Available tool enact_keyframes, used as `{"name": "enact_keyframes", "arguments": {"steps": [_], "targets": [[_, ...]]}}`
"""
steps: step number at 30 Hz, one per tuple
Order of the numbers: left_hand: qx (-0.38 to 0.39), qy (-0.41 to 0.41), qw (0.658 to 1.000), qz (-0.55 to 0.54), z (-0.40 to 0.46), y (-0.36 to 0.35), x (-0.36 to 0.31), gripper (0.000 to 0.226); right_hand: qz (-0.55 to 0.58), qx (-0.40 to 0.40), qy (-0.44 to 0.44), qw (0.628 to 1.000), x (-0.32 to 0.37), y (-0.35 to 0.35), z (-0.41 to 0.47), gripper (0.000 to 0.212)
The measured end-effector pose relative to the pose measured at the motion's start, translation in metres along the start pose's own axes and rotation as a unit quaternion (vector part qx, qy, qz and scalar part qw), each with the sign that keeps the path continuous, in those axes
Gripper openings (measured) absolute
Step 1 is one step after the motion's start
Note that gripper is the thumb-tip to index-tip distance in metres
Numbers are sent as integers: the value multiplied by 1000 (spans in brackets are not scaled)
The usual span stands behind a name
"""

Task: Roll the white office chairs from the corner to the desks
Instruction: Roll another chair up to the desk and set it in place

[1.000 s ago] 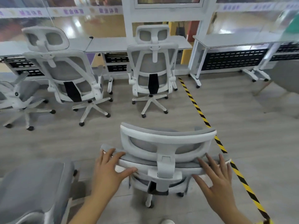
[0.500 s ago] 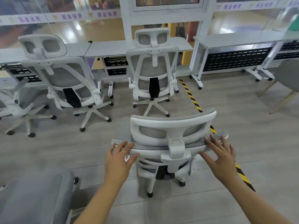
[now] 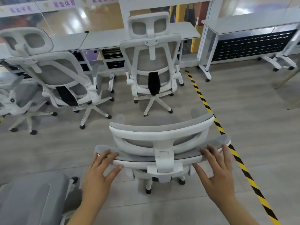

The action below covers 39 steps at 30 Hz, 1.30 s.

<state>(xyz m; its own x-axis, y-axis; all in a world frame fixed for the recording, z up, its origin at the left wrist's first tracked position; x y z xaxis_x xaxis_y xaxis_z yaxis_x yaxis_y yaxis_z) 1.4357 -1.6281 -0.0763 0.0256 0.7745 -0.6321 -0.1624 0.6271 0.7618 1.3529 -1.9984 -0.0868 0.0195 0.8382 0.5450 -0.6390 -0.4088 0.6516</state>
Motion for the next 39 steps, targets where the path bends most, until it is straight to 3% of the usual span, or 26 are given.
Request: {"name": "enact_keyframes", "arguments": {"steps": [5, 20, 39], "targets": [[-23, -2, 1000, -4, 10, -7, -9, 36, 31, -26, 28, 999, -6, -7, 19, 53], [-12, -31, 999, -13, 48, -20, -14, 37, 50, -7, -2, 999, -9, -13, 41, 64], [15, -51, 998, 37, 38, -17, -13, 45, 46, -3, 4, 999, -13, -8, 31, 58]]}}
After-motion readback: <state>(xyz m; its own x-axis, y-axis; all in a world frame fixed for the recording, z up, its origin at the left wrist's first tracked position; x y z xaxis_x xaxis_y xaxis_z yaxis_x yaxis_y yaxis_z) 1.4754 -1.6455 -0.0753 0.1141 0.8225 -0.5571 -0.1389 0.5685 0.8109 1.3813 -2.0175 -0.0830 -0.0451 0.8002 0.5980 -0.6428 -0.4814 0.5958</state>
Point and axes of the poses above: each hand's wrist, its own z-axis towards the middle knuckle, its own y-axis out of the back of the hand, x = y × z, the point moved 8 cm from there along z, towards the middle knuckle, and after that the axes turned 8 degrees about -x, right-handed, at the moved point
